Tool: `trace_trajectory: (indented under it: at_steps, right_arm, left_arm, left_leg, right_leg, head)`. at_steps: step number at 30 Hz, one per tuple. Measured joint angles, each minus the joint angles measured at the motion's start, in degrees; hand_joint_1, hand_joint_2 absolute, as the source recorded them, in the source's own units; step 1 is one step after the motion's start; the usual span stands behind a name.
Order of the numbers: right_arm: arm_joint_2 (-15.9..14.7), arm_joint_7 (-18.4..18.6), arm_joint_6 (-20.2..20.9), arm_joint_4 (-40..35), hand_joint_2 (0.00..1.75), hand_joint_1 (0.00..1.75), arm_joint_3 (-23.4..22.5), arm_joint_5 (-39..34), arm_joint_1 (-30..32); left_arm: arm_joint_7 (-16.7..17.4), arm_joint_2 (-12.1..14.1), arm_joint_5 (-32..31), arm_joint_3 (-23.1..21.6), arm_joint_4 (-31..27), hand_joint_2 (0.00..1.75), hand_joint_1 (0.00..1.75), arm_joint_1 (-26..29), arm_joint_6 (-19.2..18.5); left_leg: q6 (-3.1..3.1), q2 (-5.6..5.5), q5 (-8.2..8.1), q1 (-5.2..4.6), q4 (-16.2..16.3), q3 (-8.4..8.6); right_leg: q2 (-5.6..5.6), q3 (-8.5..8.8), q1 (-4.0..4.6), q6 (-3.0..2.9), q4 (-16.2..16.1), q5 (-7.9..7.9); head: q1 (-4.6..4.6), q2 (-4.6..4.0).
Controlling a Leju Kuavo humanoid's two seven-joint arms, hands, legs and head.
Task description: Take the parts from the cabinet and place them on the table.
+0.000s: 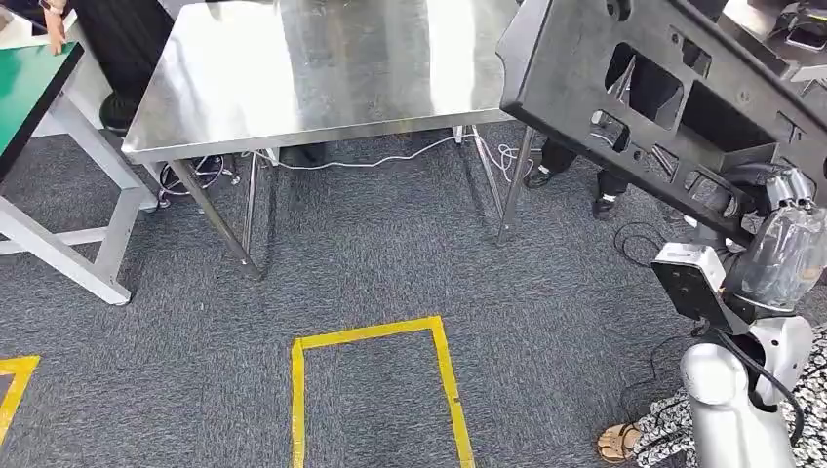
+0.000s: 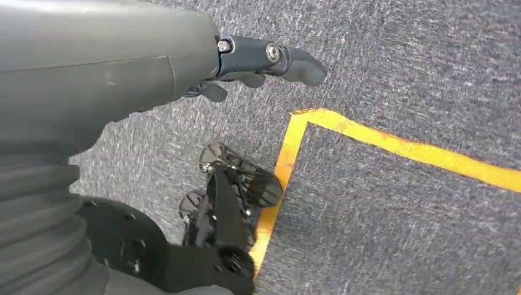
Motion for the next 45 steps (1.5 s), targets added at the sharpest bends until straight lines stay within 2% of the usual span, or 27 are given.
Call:
trace_trajectory:
  at_steps: [2,5,6,7,10,11,12,13,15,17,18,20,21,22,23,25,27,30,32,34,36,37,40,41,42,43,45]
  right_arm:
    - [0.0,0.0,0.0,0.3,1.75,1.75,0.0,0.0,0.0]
    - [0.0,0.0,0.0,0.3,1.75,1.75,0.0,0.0,-0.2]
    - [0.0,0.0,0.0,0.3,1.75,1.75,0.0,0.0,-0.2]
    - [0.0,0.0,-0.1,0.4,1.75,1.75,0.0,-0.1,-0.4]
    - [0.1,0.0,-0.2,0.4,1.75,1.75,0.1,-0.2,-0.1]
    - [0.1,0.0,-0.2,0.3,1.75,1.75,0.1,-0.2,0.0]
    - [0.0,0.0,-0.2,0.4,1.75,1.75,0.1,-0.2,0.0]
    - [-0.1,0.0,-0.3,0.4,1.75,1.75,0.2,-0.3,-0.3]
    - [-0.2,0.0,-0.3,0.5,1.75,1.75,0.2,-0.5,0.0]
    - [-0.2,0.0,-0.3,0.7,1.75,1.75,0.3,-0.5,0.4]
    - [-0.2,0.0,-0.3,0.9,1.75,1.75,0.3,-0.6,0.4]
    - [-0.2,0.0,-0.3,0.9,1.75,1.75,0.4,-0.6,0.3]
    - [-0.1,0.0,-0.3,1.0,1.75,1.75,0.5,-0.6,0.5]
    - [-0.1,0.0,-0.4,1.1,1.75,1.75,0.6,-0.6,0.5]
    - [-0.2,0.0,-0.4,1.1,1.75,1.75,0.6,-0.6,0.5]
    - [-0.2,0.0,-0.4,1.1,1.75,1.75,0.7,-0.6,0.5]
    - [-0.2,0.0,-0.4,1.1,1.75,1.75,0.7,-0.6,0.4]
    - [-0.1,0.0,-0.4,1.1,1.75,1.75,0.7,-0.5,0.4]
    - [-0.1,0.0,-0.4,1.1,1.75,1.75,0.7,-0.5,0.4]
    - [-0.1,0.0,-0.5,1.1,1.75,1.75,0.7,-0.5,0.5]
    - [-0.2,0.0,-0.5,1.0,1.75,1.75,0.7,-0.5,0.4]
    - [-0.1,-0.1,-0.5,1.1,1.75,1.75,0.7,-0.5,0.5]
    - [-0.2,-0.1,-0.6,1.0,1.75,1.75,0.7,-0.7,0.9]
    - [-0.4,-0.1,-0.7,0.8,1.75,1.75,0.7,-0.7,0.9]
    - [-0.5,-0.1,-0.7,0.7,1.75,1.75,0.7,-0.7,1.2]
    - [-0.8,-0.1,-0.7,0.7,1.75,1.75,0.6,-0.7,1.1]
    - [-1.0,-0.2,-0.7,0.6,1.75,1.75,0.6,-0.8,1.1]
  left_arm:
    - [0.0,0.0,0.0,0.0,0.0,1.75,0.00,0.1,0.1]
    - [0.0,0.0,0.0,0.0,0.0,1.75,0.00,0.0,0.1]
    - [0.0,0.5,-0.1,0.1,0.0,1.75,0.00,0.0,0.1]
    - [0.0,0.3,-0.2,0.1,0.0,1.75,0.00,0.0,0.1]
    - [0.0,0.6,-0.3,0.1,0.0,1.75,0.00,0.0,0.3]
    - [0.0,0.6,-0.4,0.1,0.0,1.75,0.00,0.0,0.3]
    - [0.1,0.5,-0.5,0.1,0.0,1.75,0.00,0.0,0.3]
    - [0.1,0.4,-0.6,0.1,0.0,1.75,0.00,0.0,0.3]
    - [0.3,0.4,-0.5,0.2,0.0,1.75,0.00,0.0,0.3]
    - [0.4,0.3,-0.5,0.2,0.0,1.75,0.00,0.0,0.3]
    - [0.4,0.3,-0.5,0.2,0.0,1.75,0.00,0.0,0.3]
    - [0.5,0.1,-0.5,0.2,0.0,1.75,0.00,0.1,0.3]
    - [0.5,0.1,-0.5,0.2,0.0,1.75,0.00,0.1,0.3]
    - [0.5,0.3,-0.5,0.2,0.0,1.75,0.00,0.0,0.3]
    - [0.5,0.3,-0.6,0.3,0.0,1.75,0.00,0.0,0.3]
    - [0.5,0.2,-0.5,0.3,0.0,1.75,0.00,0.0,0.4]
    - [0.5,0.4,-0.5,0.4,0.0,1.75,0.00,0.0,0.4]
    - [0.5,0.3,-0.6,0.4,0.0,1.75,0.00,0.0,0.4]
    - [0.5,0.3,-0.6,0.4,0.0,1.75,0.00,0.1,0.4]
    - [0.5,0.3,-0.7,0.4,0.0,1.75,0.00,0.2,0.4]
    - [0.5,0.3,-0.7,0.4,0.0,1.75,0.00,0.2,0.4]
    - [0.5,0.6,-0.7,0.4,0.0,1.75,0.00,0.1,0.5]
    - [0.3,0.5,-0.8,0.4,0.0,1.75,0.00,0.1,0.4]
    - [0.3,0.5,-0.8,0.4,0.0,1.75,0.00,0.0,0.4]
    - [0.3,0.5,-0.8,0.4,0.0,1.75,0.00,0.2,0.4]
    - [0.3,0.3,-0.8,0.4,0.0,1.75,0.00,0.2,0.3]
    - [0.3,0.3,-0.8,0.4,0.0,1.75,0.00,0.1,0.2]
  left_leg:
    - [0.12,0.00,0.82,0.17,1.6,-1.26]
    - [1.78,-0.27,7.98,-0.13,-11.3,4.74]
    - [2.95,-0.47,8.25,-0.59,-15.2,6.67]
    - [3.05,-0.17,8.22,-0.92,-15.1,6.63]
    - [3.43,-0.21,8.23,-1.60,-16.3,6.96]
    - [4.02,-0.16,9.42,-0.94,-19.0,8.67]
    - [3.72,-0.10,9.97,-1.14,-20.0,9.53]
    - [4.60,-0.02,9.97,-1.06,-20.5,9.87]
    - [4.46,-0.07,9.53,-1.38,-20.2,9.93]
    - [4.20,-0.22,9.18,-1.56,-19.8,9.90]
    - [3.97,-0.25,8.88,-1.56,-19.4,9.91]
    - [3.26,-0.37,7.70,-1.49,-17.8,9.88]
    - [2.81,-0.42,7.14,-1.57,-17.4,9.84]
    - [2.48,-0.44,6.65,-2.02,-16.5,9.46]
    - [2.32,-0.50,6.49,-1.91,-16.2,9.21]
    - [2.17,-0.46,6.33,-1.88,-16.0,9.18]
    - [1.48,-0.47,5.21,-1.60,-14.8,9.07]
    - [-0.11,-0.45,-0.20,-0.45,-2.2,2.15]
    - [-0.33,-0.45,-0.53,-0.12,3.3,-2.01]
    - [0.13,-0.47,4.73,-0.09,-2.0,-0.81]
    - [1.74,-0.59,11.09,-0.54,-12.2,3.27]
    - [2.48,-0.48,10.47,-0.76,-13.8,4.43]
    - [3.20,-0.24,9.73,-1.45,-14.9,4.78]
    - [3.80,-0.24,9.86,-1.51,-16.2,5.55]
    - [4.02,-0.09,10.54,-0.70,-18.2,6.99]
    - [4.27,-0.02,10.59,-1.01,-19.1,7.98]
    - [4.43,-0.04,10.35,-1.05,-19.1,8.45]
  right_leg:
    - [0.02,0.05,0.24,0.01,0.0,-0.03]
    - [0.27,0.32,0.59,0.02,-0.1,-0.04]
    - [0.30,0.38,0.15,0.02,-0.4,-0.04]
    - [0.30,0.37,0.78,0.21,-0.7,0.07]
    - [0.15,0.70,0.23,1.01,-1.6,0.34]
    - [-0.01,0.48,1.17,1.25,-1.9,0.33]
    - [-0.26,0.17,0.92,1.01,-0.6,-0.07]
    - [-0.12,-1.37,1.06,0.39,2.5,-1.72]
    - [-0.15,-5.88,0.85,-0.09,11.3,-5.06]
    - [-0.16,-7.72,0.70,0.60,13.8,-5.21]
    - [-0.17,-6.55,0.68,1.22,11.1,-3.64]
    - [-0.29,-0.80,0.51,2.51,-0.2,1.25]
    - [-0.39,-0.89,0.72,1.49,0.0,0.63]
    - [-0.22,-0.03,1.11,1.61,-0.7,0.74]
    - [0.10,-0.20,1.02,0.64,-0.2,0.37]
    - [0.17,-0.34,1.16,0.35,-0.3,0.21]
    - [0.34,0.38,0.32,-0.06,-0.5,-0.02]
    - [0.24,0.85,0.32,-0.75,-0.4,-0.54]
    - [0.39,1.06,0.46,-0.86,-0.4,-0.89]
    - [0.68,1.92,0.62,-0.78,-0.5,-1.41]
    - [0.77,3.10,0.88,-0.77,-0.6,-2.01]
    - [0.82,3.42,0.93,-0.60,-0.8,-2.26]
    - [0.82,3.37,0.85,0.06,-1.3,-2.51]
    - [0.75,3.92,1.47,0.58,-2.3,-2.40]
    - [0.20,3.65,1.65,0.47,-1.8,-2.70]
    - [0.05,2.85,1.69,0.30,0.2,-3.36]
    - [0.08,-1.97,1.40,0.00,8.6,-6.12]
  head:
    - [0.00,0.00]
    - [0.00,0.00]
    - [0.18,0.00]
    - [0.33,0.00]
    - [-0.24,0.00]
    - [-0.22,0.00]
    - [0.07,0.00]
    - [0.26,0.00]
    - [0.31,0.00]
    - [0.26,0.00]
    - [0.28,0.00]
    - [0.28,0.00]
    - [0.04,0.00]
    - [0.54,0.00]
    - [0.39,0.00]
    - [-0.04,0.00]
    - [-0.04,0.00]
    - [-0.44,0.00]
    - [-0.44,0.00]
    - [-0.48,0.00]
    - [-0.46,0.00]
    - [-0.22,0.00]
    - [-0.52,0.00]
    - [-0.65,0.00]
    - [-0.37,0.00]
    - [-0.22,0.00]
    - [-0.06,0.00]
